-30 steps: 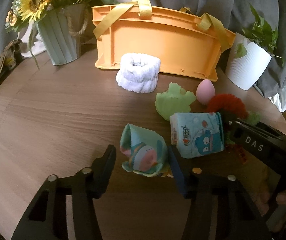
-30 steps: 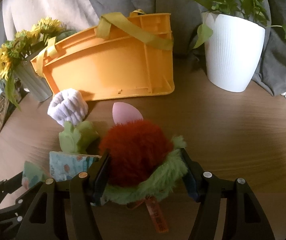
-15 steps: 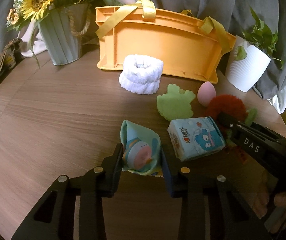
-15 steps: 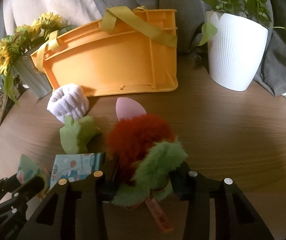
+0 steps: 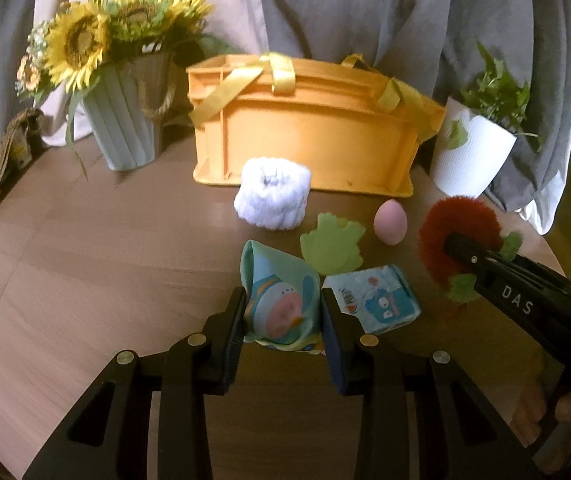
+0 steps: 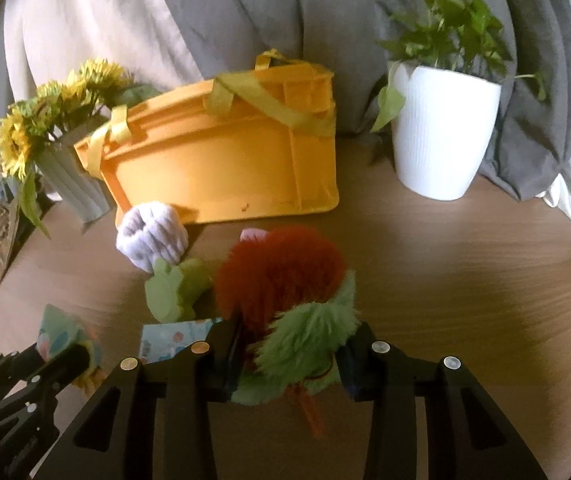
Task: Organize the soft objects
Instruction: 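Lift and carry the teal toy and red fluffy toy over the orange crate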
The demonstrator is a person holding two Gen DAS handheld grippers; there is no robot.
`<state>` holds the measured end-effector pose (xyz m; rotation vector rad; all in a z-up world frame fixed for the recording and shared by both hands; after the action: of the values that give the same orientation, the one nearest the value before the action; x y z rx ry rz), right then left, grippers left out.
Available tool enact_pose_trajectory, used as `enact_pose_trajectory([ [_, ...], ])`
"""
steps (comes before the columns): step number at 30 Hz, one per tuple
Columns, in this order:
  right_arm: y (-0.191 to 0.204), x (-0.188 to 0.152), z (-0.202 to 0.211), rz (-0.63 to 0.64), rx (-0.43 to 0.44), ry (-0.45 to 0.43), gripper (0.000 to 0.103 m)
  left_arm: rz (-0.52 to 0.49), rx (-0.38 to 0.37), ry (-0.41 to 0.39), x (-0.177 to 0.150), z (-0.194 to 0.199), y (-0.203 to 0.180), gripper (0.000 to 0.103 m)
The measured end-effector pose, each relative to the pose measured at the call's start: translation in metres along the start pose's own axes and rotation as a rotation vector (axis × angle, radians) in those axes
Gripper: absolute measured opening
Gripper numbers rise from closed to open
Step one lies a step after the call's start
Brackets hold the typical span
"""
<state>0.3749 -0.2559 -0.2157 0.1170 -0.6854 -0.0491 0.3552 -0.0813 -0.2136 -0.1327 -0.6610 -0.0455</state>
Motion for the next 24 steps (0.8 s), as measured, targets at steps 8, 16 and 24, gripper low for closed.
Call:
enact_pose_trajectory([
  [8,0.009,0.013,0.037,-0.012,-0.007,-0.067,0.040,-0.030,-0.021,-0.063,0.019,0.026,-0.003,0.035],
  [16,0.020,0.025,0.071,-0.017,0.004,-0.120,0.040,-0.064,-0.042,-0.136,0.043,0.054,-0.007,0.035],
  [24,0.037,0.041,0.095,-0.017,0.015,-0.176,0.040,-0.085,-0.057,-0.201,0.066,0.080,-0.002,0.035],
])
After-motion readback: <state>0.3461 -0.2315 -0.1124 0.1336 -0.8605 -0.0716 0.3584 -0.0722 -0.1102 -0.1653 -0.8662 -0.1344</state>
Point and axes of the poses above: each gripper's, at about its wrist camera, not at the fingertips, and z roughly against the way its jaws point, y to its left, x to its top, the point moved 10 cm from there along -z, roughly the way its jaws point, and after that the axes turned 7 degrees about y, right-handed, at the moved point
